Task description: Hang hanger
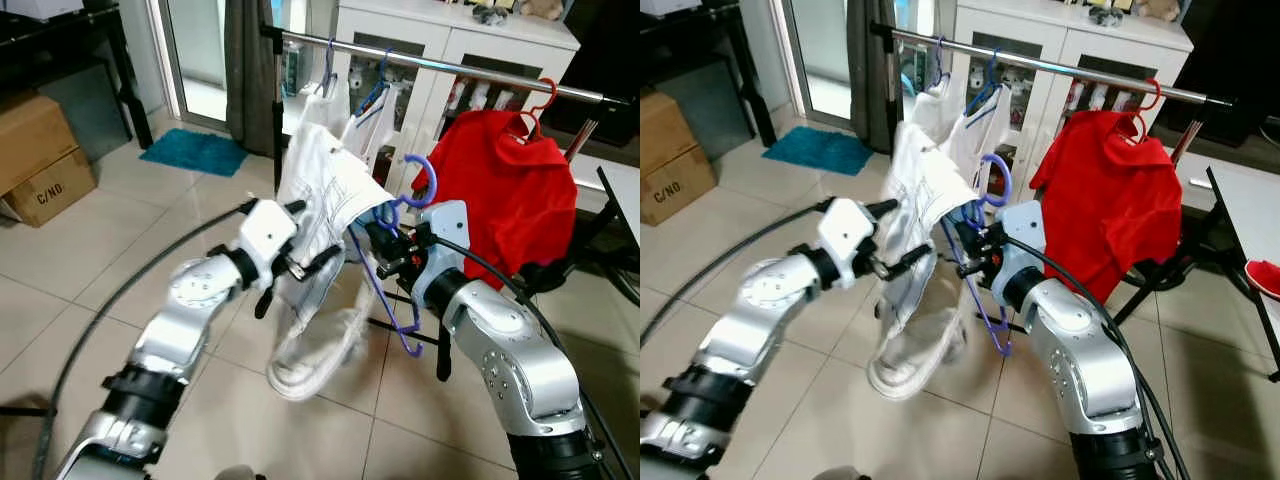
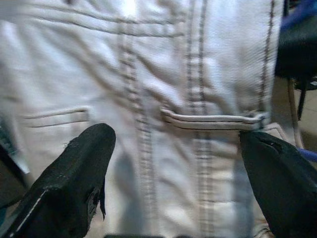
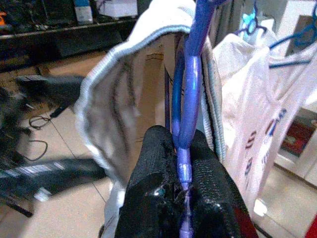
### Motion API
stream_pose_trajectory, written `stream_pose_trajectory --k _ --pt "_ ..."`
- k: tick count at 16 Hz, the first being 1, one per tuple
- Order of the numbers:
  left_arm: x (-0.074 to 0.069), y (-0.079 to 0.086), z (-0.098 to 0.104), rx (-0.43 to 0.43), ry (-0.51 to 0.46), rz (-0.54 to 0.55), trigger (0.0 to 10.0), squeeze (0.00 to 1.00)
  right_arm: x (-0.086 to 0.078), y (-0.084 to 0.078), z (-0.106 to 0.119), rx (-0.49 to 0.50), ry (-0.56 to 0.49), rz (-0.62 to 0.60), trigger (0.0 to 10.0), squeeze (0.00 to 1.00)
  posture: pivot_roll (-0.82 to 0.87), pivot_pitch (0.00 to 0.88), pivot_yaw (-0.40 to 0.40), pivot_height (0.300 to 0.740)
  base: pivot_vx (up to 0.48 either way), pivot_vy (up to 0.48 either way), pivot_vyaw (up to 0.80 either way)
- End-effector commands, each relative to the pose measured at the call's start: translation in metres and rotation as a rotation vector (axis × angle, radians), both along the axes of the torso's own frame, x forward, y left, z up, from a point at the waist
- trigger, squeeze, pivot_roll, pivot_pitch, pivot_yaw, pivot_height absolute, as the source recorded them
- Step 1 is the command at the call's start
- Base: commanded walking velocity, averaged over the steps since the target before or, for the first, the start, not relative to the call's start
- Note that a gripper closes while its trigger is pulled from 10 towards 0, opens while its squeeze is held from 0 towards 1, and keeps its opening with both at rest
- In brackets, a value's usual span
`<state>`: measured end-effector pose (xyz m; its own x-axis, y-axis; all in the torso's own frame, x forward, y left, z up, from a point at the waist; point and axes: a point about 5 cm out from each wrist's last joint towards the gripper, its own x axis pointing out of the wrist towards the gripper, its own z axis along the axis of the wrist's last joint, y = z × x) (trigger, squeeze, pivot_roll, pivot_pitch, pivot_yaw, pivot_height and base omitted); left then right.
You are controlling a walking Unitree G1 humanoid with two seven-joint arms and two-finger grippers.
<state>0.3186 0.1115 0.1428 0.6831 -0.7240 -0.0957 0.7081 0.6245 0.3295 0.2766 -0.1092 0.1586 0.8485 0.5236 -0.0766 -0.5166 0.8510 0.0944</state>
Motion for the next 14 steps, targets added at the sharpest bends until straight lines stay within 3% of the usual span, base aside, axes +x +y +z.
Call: stream_pose_trajectory --k 1,2,3,14 --pt "0.005 -0.007 0.006 0.016 -0.04 -0.009 10.0 0.0 -0.001 0.001 0.02 0.033 -0.08 0.019 0.0 0.0 -0.09 0.0 -0.068 0.74 0.0 0.0 0.0" --pt "0.006 -0.007 0.006 0.015 -0.044 -0.005 10.0 0.0 -0.001 0.001 0.02 0.033 -0.08 0.021 0.0 0.0 -0.09 0.0 -0.068 0.74 0.0 0.0 0.0" --pt "0.007 -0.008 0.005 0.004 -0.057 0.012 0.0 0.0 -0.002 0.001 0.019 0.034 -0.078 0.024 0.0 0.0 -0.09 0.0 -0.066 0.74 0.0 0.0 0.0" --pt "0.018 -0.004 0.004 -0.078 -0.068 0.082 0.0 0.0 0.0 0.005 0.027 0.085 -0.083 0.041 0.0 0.0 -0.08 0.0 -0.079 0.74 0.0 0.0 0.0"
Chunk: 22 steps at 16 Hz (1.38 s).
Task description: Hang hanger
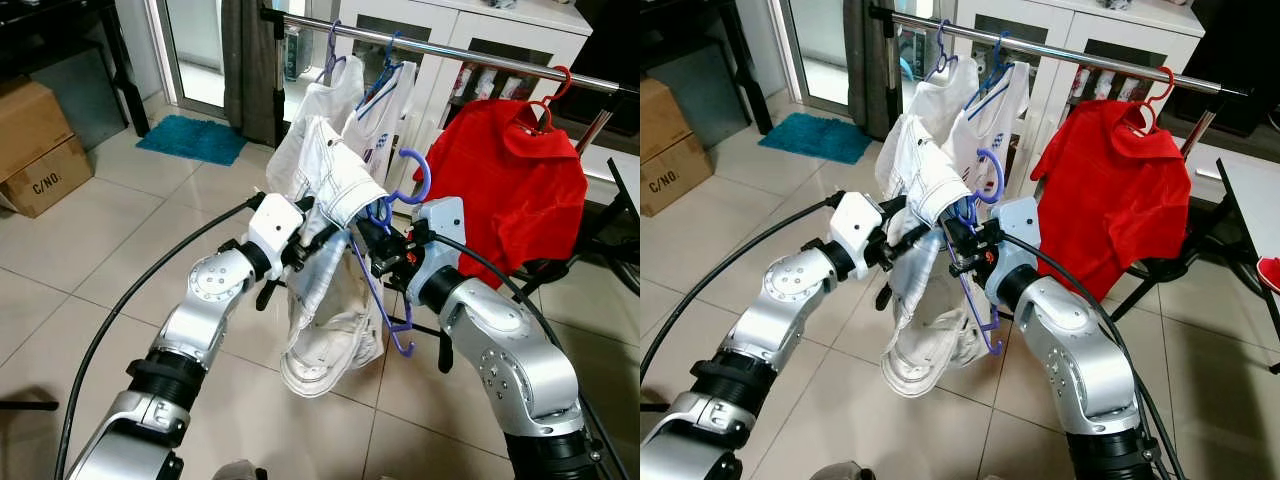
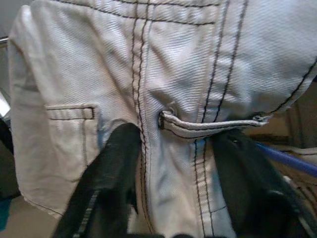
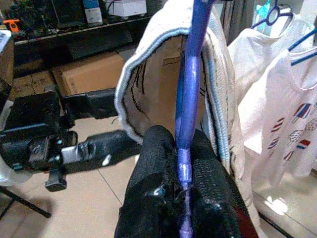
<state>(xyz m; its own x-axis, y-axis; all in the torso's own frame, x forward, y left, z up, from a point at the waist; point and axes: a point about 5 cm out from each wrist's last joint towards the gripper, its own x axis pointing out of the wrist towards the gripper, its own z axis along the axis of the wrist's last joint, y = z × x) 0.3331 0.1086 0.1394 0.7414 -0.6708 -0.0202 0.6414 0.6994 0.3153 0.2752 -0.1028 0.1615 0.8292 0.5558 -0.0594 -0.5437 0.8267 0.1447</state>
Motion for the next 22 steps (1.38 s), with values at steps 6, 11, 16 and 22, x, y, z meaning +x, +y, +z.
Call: stream_pose_trajectory --k 6,11,16,22 --pt "0.009 0.005 0.012 0.005 -0.076 0.076 0.0 0.0 0.002 -0.004 0.025 0.101 -0.083 -0.014 0.0 0.0 -0.08 0.0 -0.077 0.74 0.0 0.0 0.0" --pt "0.009 0.003 0.013 -0.024 -0.096 0.081 0.0 0.0 0.005 -0.008 0.023 0.124 -0.067 -0.046 0.0 0.0 -0.08 0.0 -0.08 0.74 0.0 0.0 0.0" --pt "0.007 0.006 0.019 -0.071 -0.118 0.092 0.0 0.0 0.008 -0.013 0.02 0.11 -0.046 -0.079 0.0 0.0 -0.08 0.0 -0.08 0.74 0.0 0.0 0.0" --pt "0.008 0.026 0.066 -0.165 -0.232 0.143 0.0 0.0 -0.009 -0.017 -0.025 -0.208 0.134 0.073 0.0 0.0 -0.08 0.0 -0.084 0.74 0.0 0.0 0.0"
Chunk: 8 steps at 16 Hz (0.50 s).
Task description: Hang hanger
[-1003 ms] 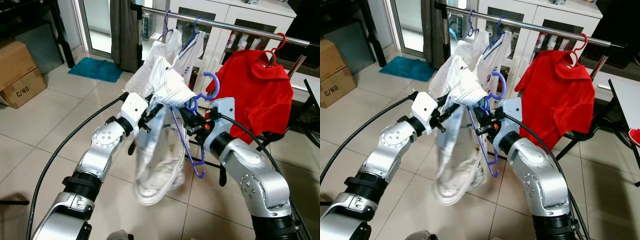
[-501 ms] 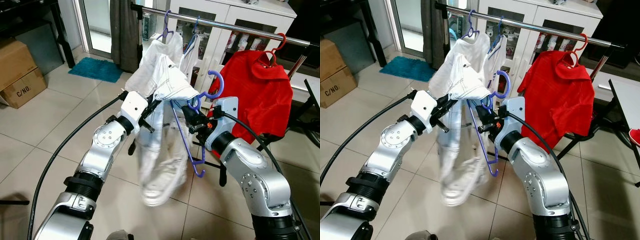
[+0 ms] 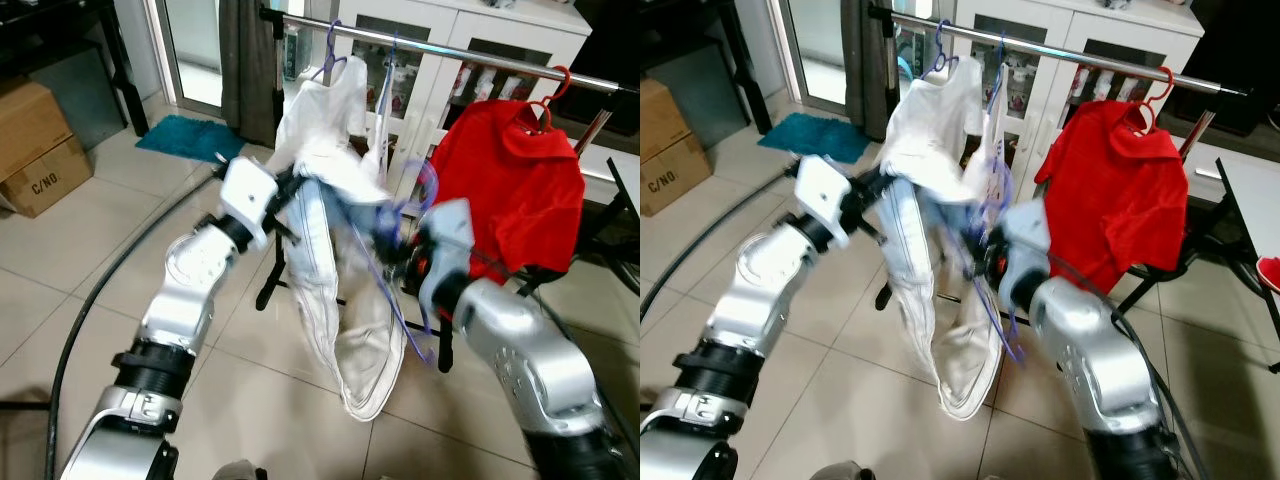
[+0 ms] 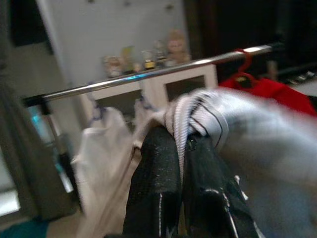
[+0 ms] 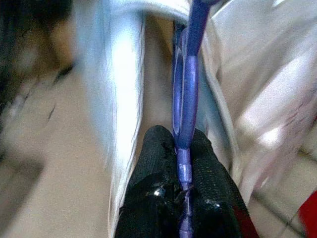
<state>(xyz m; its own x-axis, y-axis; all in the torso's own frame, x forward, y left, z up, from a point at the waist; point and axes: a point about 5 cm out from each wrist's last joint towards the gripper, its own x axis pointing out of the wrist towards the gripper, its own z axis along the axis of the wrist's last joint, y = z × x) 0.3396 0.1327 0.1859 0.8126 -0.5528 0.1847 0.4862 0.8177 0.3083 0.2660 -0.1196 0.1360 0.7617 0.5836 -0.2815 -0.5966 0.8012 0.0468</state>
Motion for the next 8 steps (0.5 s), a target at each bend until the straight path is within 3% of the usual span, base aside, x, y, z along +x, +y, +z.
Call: stream_pose_trajectory --k 1,3,4,6,8 --pt "0.003 0.006 0.026 -0.05 -0.079 0.026 0.0 0.0 -0.003 -0.001 -0.004 -0.026 0.021 0.026 0.0 0.0 -0.08 0.0 -0.084 0.74 0.0 0.0 0.0" --pt "0.007 0.015 0.037 -0.078 -0.059 0.044 0.0 0.0 -0.009 -0.005 -0.009 -0.056 0.055 0.076 0.0 0.0 -0.07 0.0 -0.084 0.74 0.0 0.0 0.0" --pt "0.013 0.028 0.039 -0.079 -0.024 0.091 0.0 0.0 -0.011 -0.01 -0.006 -0.058 0.06 0.119 0.0 0.0 -0.07 0.0 -0.081 0.74 0.0 0.0 0.0" --pt "0.022 0.055 0.031 -0.054 0.035 0.228 0.0 0.0 -0.018 -0.015 0.003 -0.019 0.043 0.215 0.0 0.0 -0.07 0.0 -0.079 0.74 0.0 0.0 0.0" --pt "0.023 0.098 0.001 0.041 0.129 0.411 0.0 0.0 -0.027 -0.037 0.018 0.069 0.031 0.274 0.0 0.0 -0.08 0.0 -0.075 0.74 0.0 0.0 0.0"
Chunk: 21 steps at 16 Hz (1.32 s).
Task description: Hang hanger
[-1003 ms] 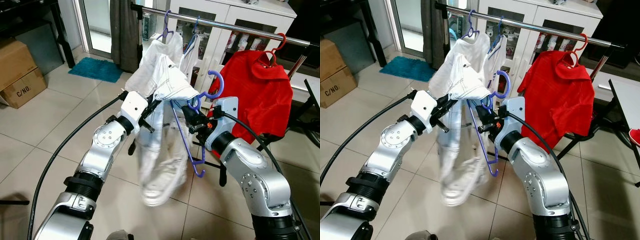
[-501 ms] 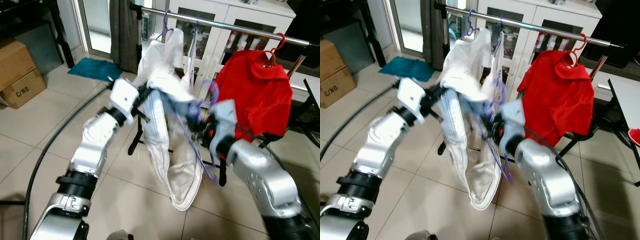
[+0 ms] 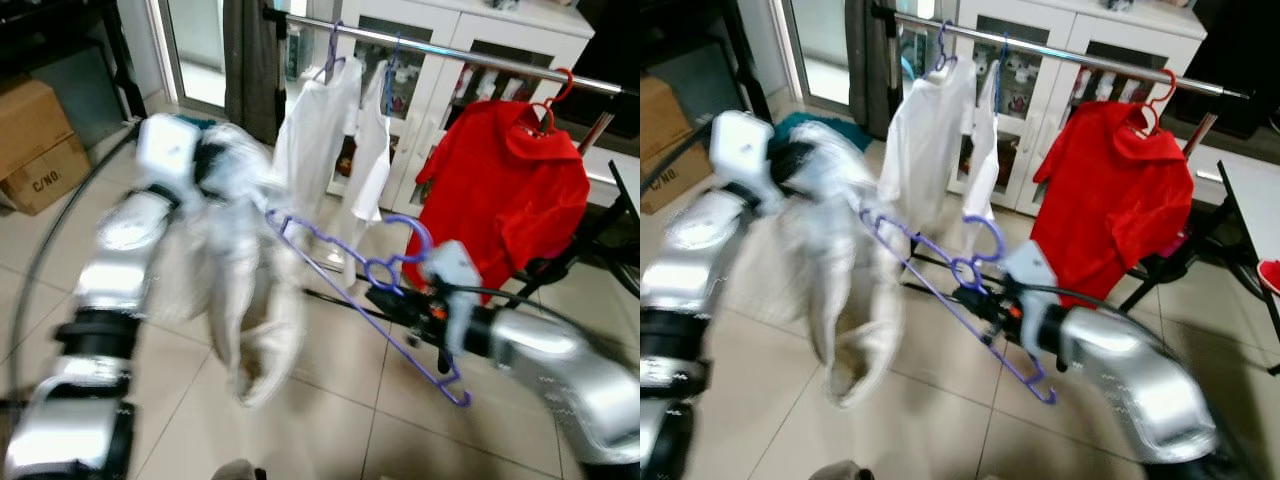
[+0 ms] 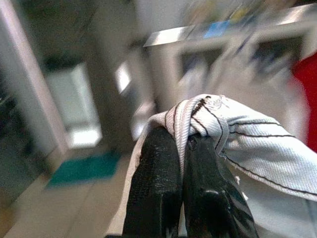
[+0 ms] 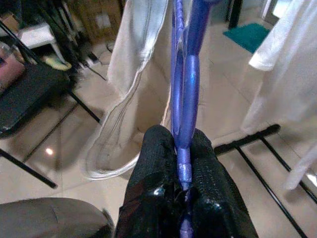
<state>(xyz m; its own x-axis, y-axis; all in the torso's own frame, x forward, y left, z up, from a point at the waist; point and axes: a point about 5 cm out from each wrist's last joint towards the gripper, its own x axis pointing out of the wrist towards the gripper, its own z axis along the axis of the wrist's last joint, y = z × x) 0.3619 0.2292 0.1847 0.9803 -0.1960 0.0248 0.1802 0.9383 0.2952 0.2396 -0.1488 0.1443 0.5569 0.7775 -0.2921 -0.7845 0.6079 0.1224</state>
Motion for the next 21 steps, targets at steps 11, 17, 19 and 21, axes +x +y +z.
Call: stream_pose_trajectory --k 11,17,19,21 --pt "-0.074 -0.05 -0.042 -0.367 0.154 -0.003 10.0 0.0 0.009 -0.01 -0.013 0.138 -0.08 -0.794 10.0 0.0 -0.13 0.013 -0.05 0.74 0.0 0.0 -0.15" --pt "-0.095 -0.044 -0.037 -0.323 0.119 0.102 10.0 0.0 0.012 -0.003 -0.016 0.097 -0.108 -0.848 10.0 0.0 -0.09 0.051 -0.065 0.74 0.0 0.0 -0.8" --pt "-0.093 -0.043 -0.031 -0.292 0.055 0.125 10.0 0.0 0.013 -0.009 -0.014 0.049 -0.144 -0.887 10.0 0.0 -0.08 0.07 -0.063 0.74 0.0 0.0 -0.8" --pt "-0.095 -0.042 -0.023 -0.309 -0.002 0.157 10.0 0.0 0.017 -0.019 -0.003 0.03 -0.236 -0.899 10.0 0.0 -0.08 0.08 -0.076 0.74 0.0 0.0 -0.8"
